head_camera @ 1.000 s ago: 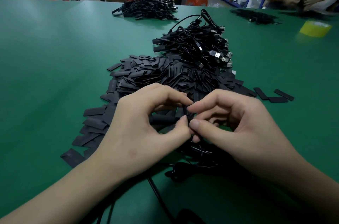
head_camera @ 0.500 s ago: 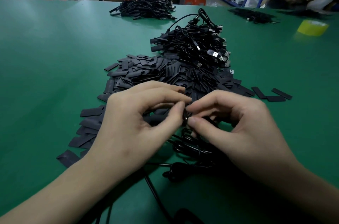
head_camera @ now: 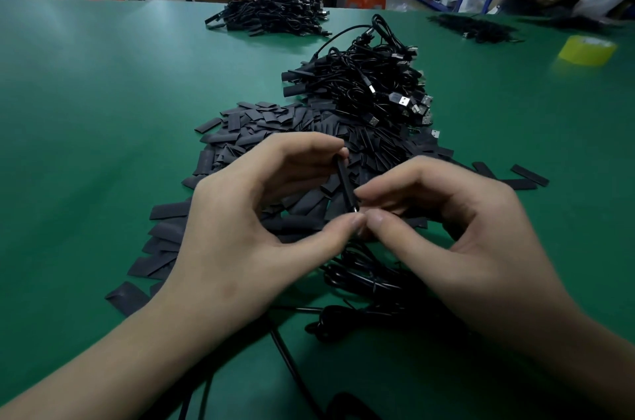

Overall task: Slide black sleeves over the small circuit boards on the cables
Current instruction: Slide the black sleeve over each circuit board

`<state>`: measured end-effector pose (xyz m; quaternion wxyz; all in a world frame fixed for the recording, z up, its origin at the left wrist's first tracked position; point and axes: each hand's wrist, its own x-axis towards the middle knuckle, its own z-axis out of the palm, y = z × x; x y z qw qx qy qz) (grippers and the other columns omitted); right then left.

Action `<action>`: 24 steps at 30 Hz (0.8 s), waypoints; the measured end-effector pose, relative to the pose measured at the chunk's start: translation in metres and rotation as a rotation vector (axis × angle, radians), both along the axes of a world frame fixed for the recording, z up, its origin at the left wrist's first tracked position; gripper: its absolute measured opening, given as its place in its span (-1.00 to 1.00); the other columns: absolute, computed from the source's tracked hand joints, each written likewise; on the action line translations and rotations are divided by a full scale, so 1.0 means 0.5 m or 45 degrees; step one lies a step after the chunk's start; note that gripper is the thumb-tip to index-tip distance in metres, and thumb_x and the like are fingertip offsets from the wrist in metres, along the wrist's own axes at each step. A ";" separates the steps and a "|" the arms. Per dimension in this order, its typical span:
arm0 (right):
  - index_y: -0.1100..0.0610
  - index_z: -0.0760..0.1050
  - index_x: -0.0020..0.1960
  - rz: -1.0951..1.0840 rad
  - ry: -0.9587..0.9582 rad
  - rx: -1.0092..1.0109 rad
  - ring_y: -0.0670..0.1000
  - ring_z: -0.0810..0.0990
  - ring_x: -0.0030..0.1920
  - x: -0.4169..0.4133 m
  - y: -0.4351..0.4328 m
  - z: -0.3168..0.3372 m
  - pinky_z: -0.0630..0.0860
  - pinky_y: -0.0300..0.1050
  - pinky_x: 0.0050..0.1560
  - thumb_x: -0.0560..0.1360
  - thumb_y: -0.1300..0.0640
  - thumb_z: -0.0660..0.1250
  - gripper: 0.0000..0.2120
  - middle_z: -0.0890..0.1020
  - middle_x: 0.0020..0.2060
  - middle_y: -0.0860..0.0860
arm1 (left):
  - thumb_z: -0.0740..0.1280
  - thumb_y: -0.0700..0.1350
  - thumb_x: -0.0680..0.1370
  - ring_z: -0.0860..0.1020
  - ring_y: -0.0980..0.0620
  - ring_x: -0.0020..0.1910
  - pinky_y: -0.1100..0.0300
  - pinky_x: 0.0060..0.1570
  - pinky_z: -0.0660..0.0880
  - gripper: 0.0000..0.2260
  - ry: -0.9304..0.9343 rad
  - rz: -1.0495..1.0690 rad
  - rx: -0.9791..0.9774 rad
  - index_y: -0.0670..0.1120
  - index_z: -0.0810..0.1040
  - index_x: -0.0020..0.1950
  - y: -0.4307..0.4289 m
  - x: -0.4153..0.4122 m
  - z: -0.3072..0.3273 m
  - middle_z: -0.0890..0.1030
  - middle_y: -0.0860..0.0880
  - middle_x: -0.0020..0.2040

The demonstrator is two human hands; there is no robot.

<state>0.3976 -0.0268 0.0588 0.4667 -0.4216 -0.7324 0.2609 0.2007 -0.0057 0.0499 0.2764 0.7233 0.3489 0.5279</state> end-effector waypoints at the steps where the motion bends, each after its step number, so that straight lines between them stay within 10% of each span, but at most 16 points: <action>1: 0.03 0.66 0.02 -0.003 0.004 0.008 -0.02 0.72 -0.08 0.000 -0.001 0.001 0.63 -0.12 -0.05 0.52 0.22 0.45 -0.87 0.72 -0.17 -0.12 | 0.56 -0.09 0.42 0.65 -0.04 0.20 0.09 0.24 0.56 -0.54 -0.010 0.010 0.016 -0.07 0.55 0.29 -0.001 -0.002 0.002 0.67 0.01 0.19; 8: 0.09 0.71 -0.05 -0.172 -0.269 0.386 -0.18 0.69 -0.12 0.000 -0.005 0.012 0.55 -0.30 -0.09 0.49 0.20 0.50 -0.94 0.71 -0.18 -0.18 | 0.44 -0.24 0.50 0.59 -0.09 0.28 0.24 0.18 0.48 -0.71 -0.095 -0.006 -0.291 -0.38 0.61 0.15 -0.009 0.021 0.049 0.68 -0.27 0.14; 13: 0.10 0.72 -0.07 -0.207 -0.463 0.612 -0.09 0.67 -0.19 0.010 -0.002 0.010 0.56 -0.06 -0.14 0.53 0.16 0.47 -0.95 0.71 -0.19 -0.10 | 0.52 -0.44 0.38 0.65 0.27 -0.02 0.22 0.29 0.48 -0.63 0.199 0.023 -0.655 -0.01 0.60 -0.01 0.014 0.018 0.086 0.71 0.17 -0.13; 17: 0.11 0.71 -0.11 -0.250 -0.590 0.759 0.05 0.65 -0.25 0.014 0.002 0.002 0.52 0.05 -0.18 0.53 0.18 0.44 -0.91 0.70 -0.23 -0.04 | 0.11 -0.28 0.67 0.38 -0.18 0.48 0.13 0.44 0.18 -0.64 0.499 -0.285 -0.807 -0.36 0.35 0.45 0.037 -0.012 0.082 0.43 -0.31 0.45; 24: 0.08 0.65 -0.16 -0.107 -0.345 0.423 -0.10 0.63 -0.22 0.009 -0.002 0.004 0.52 -0.21 -0.19 0.43 0.26 0.47 -0.91 0.65 -0.27 -0.14 | -0.02 -0.13 0.73 0.14 -0.02 0.60 0.22 -0.01 0.39 -0.60 0.724 -0.404 -0.959 -0.21 0.21 0.55 0.105 0.016 0.040 0.22 -0.09 0.60</action>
